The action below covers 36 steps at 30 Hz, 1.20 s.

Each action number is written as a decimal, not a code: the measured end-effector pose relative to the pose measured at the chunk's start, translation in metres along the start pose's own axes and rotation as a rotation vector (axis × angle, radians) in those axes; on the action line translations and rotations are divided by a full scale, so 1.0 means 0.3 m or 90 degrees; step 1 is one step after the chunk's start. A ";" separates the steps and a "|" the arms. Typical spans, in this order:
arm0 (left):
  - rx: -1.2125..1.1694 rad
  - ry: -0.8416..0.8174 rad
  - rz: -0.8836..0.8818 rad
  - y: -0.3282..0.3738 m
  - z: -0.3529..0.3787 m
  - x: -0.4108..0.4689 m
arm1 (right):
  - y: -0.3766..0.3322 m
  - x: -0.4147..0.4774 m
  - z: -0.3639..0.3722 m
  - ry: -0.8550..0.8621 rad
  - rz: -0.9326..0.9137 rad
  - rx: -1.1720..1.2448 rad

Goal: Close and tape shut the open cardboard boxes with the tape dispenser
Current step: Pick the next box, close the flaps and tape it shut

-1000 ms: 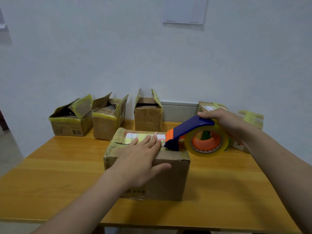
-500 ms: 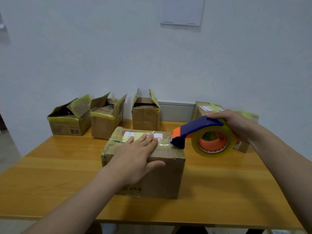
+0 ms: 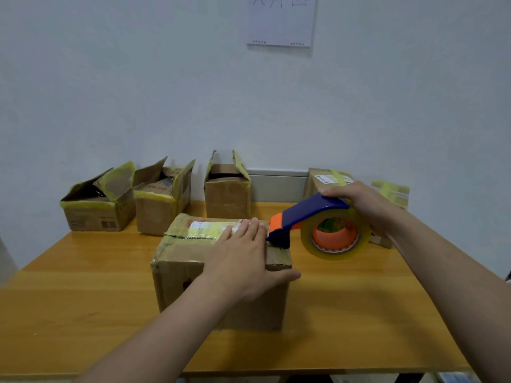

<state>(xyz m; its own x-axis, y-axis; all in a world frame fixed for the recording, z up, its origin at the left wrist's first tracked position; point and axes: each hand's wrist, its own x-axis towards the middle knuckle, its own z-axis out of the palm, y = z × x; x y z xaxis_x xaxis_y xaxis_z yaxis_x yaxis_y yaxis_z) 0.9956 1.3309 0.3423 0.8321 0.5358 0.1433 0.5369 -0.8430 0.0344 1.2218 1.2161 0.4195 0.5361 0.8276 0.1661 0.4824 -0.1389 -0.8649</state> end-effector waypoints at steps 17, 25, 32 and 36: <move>0.011 -0.023 -0.002 -0.010 -0.005 -0.003 | 0.092 -0.059 -0.095 -0.027 0.088 0.136; 0.016 -0.036 -0.005 -0.010 -0.012 -0.003 | 0.134 -0.070 -0.106 -0.012 0.092 0.132; 0.015 -0.054 0.026 0.006 -0.039 -0.006 | 0.085 -0.046 -0.096 0.003 0.017 0.015; 0.041 -0.053 0.040 0.019 -0.050 0.007 | 0.063 -0.038 -0.108 -0.020 -0.002 -0.020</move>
<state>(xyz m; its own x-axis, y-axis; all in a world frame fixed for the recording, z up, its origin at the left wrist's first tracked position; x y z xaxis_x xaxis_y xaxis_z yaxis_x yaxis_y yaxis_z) 0.9983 1.3266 0.3577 0.8714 0.4868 0.0606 0.4893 -0.8714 -0.0364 1.2474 1.1865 0.4166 0.5126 0.8448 0.1532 0.5060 -0.1532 -0.8488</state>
